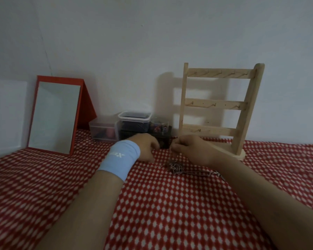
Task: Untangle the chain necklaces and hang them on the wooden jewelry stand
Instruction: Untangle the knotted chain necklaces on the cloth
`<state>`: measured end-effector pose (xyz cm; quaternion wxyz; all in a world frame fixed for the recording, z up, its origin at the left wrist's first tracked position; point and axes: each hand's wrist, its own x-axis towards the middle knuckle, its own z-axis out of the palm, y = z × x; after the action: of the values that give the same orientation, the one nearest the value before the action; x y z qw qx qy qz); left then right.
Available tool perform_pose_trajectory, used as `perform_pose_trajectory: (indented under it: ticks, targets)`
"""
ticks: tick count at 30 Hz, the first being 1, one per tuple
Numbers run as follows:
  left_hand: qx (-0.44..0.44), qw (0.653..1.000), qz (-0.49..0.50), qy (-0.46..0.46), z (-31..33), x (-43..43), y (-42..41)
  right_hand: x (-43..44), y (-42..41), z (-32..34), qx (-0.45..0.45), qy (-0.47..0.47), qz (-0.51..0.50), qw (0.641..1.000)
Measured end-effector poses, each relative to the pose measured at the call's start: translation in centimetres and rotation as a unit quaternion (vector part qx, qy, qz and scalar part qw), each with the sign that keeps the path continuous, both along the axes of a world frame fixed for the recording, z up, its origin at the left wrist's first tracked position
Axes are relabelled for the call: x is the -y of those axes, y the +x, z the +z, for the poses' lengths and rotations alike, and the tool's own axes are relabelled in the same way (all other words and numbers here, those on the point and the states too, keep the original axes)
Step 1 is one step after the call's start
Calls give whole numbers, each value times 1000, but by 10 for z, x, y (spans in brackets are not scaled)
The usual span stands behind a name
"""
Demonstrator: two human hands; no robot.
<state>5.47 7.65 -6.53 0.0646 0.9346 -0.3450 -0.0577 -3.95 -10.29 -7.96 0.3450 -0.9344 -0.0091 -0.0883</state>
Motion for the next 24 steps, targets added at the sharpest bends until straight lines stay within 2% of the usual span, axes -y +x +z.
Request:
perform_pose_trajectory:
  ticks: [2,4,7,14,17,20,24]
  targets:
    - [-49,996,-45,-54,-7,9,-9,-1,1,-1,9,7,-3,1000]
    - [-54,994,-61,-73,-17,14,-10,0,3,-4,18,1,-8,1000]
    - [-44,991,-52,-116,-22,14,-7,4,6,-8,24,0,-24,999]
    - [-97,979,-43,-171,-14,-1,2,10,8,-11,4,2,-47,999]
    - [-198,947,-37,-250,-11,-2,2,10,8,-10,9,11,-51,999]
    - [-301,897,-37,-322,-5,3,-4,8,5,-6,31,46,-50,997]
    - [-328,868,-60,-368,9,7,-13,4,-1,2,44,108,-34,993]
